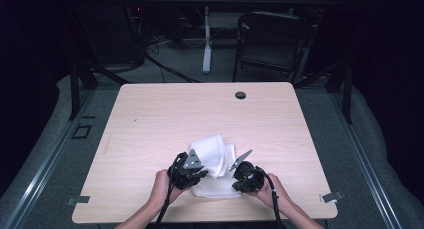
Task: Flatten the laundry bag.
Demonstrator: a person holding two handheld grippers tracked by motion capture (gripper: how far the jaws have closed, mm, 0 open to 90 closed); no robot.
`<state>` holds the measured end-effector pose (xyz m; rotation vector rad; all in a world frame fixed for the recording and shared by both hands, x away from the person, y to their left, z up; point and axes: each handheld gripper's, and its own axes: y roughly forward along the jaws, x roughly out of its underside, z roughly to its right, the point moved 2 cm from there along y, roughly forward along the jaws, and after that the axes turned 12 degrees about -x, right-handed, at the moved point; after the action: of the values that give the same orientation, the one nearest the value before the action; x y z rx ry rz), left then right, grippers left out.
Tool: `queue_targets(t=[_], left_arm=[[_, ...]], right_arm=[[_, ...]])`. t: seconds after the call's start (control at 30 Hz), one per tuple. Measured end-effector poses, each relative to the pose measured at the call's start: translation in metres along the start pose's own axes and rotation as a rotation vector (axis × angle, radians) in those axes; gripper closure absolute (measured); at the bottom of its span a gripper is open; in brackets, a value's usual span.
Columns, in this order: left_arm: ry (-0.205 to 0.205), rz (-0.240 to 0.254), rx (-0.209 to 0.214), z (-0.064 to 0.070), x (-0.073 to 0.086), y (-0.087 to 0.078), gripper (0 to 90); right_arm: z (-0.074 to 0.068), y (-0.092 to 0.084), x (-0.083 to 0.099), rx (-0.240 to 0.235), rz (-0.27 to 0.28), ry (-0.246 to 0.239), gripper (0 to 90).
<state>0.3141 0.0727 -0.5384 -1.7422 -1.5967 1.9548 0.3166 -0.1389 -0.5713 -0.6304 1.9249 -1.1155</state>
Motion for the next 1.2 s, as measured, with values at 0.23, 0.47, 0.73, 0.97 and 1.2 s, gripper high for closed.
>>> queue_targets(t=[0.23, 0.47, 0.73, 0.97, 1.2], left_arm=[[-0.025, 0.000, -0.013, -0.007, 0.005, -0.005, 82.4], [-0.069, 0.039, -0.031, -0.013, 0.008, -0.012, 82.4], [-0.069, 0.023, -0.041, -0.017, 0.011, -0.016, 81.9], [-0.086, 0.029, -0.040, -0.020, 0.015, -0.022, 81.7], [-0.107, 0.000, -0.041, -0.024, 0.019, -0.026, 80.7]], right_arm=[[0.000, 0.000, 0.000, -0.003, -0.003, -0.001, 90.0], [0.000, 0.000, 0.000, 0.000, -0.001, 0.000, 90.0], [0.000, 0.000, 0.000, -0.001, -0.004, 0.002, 90.0], [0.000, 0.000, 0.000, 0.005, -0.011, 0.008, 90.0], [-0.001, -0.002, 0.000, 0.019, -0.030, 0.029, 90.0]])
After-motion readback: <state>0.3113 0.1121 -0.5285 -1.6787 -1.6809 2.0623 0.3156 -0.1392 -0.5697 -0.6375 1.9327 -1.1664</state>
